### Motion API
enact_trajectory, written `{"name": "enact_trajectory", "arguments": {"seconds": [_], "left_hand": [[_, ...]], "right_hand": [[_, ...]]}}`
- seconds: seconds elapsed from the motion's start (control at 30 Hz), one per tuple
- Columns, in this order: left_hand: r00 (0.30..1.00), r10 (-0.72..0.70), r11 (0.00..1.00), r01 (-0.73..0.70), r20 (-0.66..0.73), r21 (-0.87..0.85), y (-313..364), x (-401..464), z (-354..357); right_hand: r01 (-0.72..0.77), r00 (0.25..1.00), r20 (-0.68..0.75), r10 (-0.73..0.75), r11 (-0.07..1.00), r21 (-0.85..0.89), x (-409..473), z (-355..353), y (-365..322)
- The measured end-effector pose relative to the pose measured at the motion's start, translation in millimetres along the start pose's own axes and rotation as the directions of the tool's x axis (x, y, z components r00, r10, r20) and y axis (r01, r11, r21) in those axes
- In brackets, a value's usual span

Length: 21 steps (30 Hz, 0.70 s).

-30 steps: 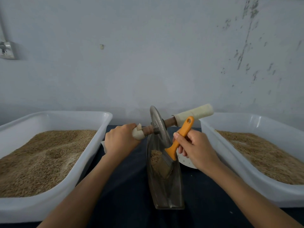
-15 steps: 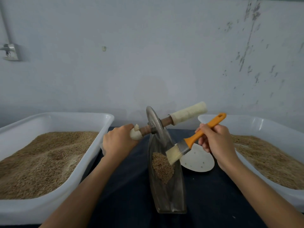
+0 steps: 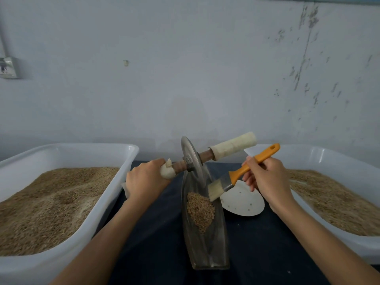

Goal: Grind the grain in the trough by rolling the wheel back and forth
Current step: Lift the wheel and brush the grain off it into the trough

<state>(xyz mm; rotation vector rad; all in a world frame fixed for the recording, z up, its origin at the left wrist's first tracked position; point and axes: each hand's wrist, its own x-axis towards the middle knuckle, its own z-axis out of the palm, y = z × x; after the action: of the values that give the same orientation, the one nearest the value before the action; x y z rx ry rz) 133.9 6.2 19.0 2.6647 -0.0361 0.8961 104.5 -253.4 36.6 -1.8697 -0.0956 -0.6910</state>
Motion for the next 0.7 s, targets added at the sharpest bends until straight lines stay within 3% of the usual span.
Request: {"name": "enact_trajectory", "arguments": {"seconds": [0.07,0.13,0.27,0.33,0.4,0.53,0.63,0.7], "left_hand": [[1.0,0.009,1.0,-0.009,-0.002,-0.005,-1,-1,0],[1.0,0.023,1.0,-0.023,0.006,0.006,-1,0,1],[1.0,0.003,1.0,-0.003,0.004,0.015,-1,1,1],[1.0,0.001,1.0,-0.001,0.003,0.007,0,1,1],[1.0,0.007,1.0,-0.007,0.005,-0.005,-1,1,1],[0.999,0.031,0.999,-0.032,0.015,0.017,0,1,2],[0.999,0.048,0.999,-0.048,0.009,0.018,0,1,5],[0.997,0.071,0.997,-0.071,0.006,0.031,0,1,7]], "right_hand": [[-0.012,1.0,0.022,0.013,0.999,-0.036,0,0,1],[-0.001,0.999,-0.054,-0.004,0.997,-0.079,3,-4,-1],[0.213,0.961,-0.164,-0.224,0.973,-0.086,-2,-21,-11],[0.35,0.926,-0.062,-0.372,0.909,-0.226,-10,-26,-13],[0.463,0.883,0.142,-0.448,0.779,-0.421,-21,-25,-7],[0.63,0.776,0.451,-0.441,0.56,-0.537,-41,-24,12],[0.772,0.632,0.65,-0.421,0.266,-0.577,-48,-26,29],[0.802,0.583,0.708,-0.399,0.141,-0.58,-50,-29,35]]}}
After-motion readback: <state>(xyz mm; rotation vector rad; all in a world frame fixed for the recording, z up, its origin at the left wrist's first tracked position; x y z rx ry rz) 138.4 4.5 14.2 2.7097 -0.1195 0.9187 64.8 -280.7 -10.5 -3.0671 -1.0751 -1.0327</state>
